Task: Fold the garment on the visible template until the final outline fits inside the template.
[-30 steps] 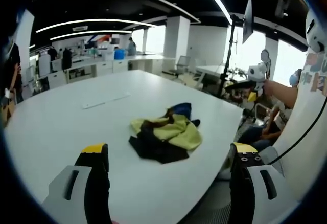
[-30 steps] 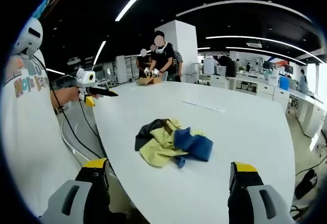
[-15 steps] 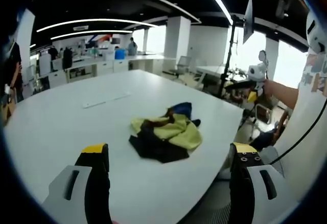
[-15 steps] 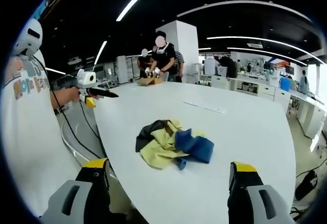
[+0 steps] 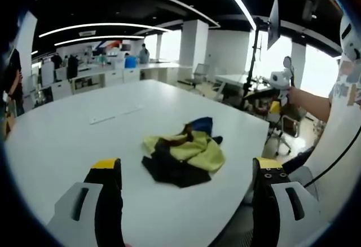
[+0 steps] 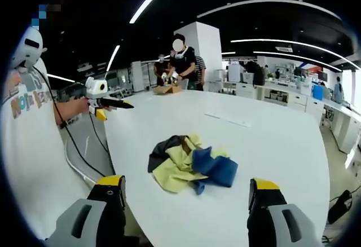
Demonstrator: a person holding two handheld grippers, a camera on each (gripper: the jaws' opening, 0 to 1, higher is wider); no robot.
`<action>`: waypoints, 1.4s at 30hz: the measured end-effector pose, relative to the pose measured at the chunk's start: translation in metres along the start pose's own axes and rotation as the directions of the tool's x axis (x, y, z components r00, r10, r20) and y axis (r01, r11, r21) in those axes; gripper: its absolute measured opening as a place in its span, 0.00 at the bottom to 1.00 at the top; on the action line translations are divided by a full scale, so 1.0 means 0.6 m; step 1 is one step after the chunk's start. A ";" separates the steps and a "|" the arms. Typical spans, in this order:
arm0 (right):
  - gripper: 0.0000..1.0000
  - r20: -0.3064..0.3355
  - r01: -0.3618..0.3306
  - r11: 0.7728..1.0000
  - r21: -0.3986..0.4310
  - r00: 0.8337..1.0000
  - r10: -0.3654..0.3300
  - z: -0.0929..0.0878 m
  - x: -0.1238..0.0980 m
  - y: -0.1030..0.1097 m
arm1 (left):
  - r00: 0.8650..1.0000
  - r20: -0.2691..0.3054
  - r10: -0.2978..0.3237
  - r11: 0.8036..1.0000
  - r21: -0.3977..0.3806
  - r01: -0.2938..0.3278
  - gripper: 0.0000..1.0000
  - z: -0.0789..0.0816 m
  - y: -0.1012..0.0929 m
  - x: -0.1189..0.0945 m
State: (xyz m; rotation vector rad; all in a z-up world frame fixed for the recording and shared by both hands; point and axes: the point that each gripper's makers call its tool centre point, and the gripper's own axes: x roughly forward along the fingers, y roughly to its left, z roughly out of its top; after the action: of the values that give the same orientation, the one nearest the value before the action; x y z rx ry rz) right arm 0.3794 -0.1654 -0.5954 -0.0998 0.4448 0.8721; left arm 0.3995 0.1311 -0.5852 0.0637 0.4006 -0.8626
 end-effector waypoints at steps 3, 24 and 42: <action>0.88 0.006 -0.008 1.000 0.003 1.000 0.008 0.007 0.008 -0.004 | 1.000 0.002 -0.004 1.000 -0.001 0.004 0.91 0.003 0.002 0.005; 0.76 0.004 -0.057 0.998 0.001 0.998 0.057 0.031 0.053 -0.025 | 1.000 0.004 -0.019 1.000 0.001 0.019 0.89 0.016 0.017 0.031; 0.69 -0.018 -0.089 0.996 0.024 0.996 0.090 0.036 0.083 -0.031 | 0.999 -0.010 -0.036 0.999 -0.013 0.036 0.86 0.017 0.018 0.053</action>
State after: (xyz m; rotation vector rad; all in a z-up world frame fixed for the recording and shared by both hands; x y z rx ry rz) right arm 0.4285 -0.1359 -0.5984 -0.0675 0.4803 0.9543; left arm 0.4293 0.1133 -0.5888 0.0491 0.4181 -0.8957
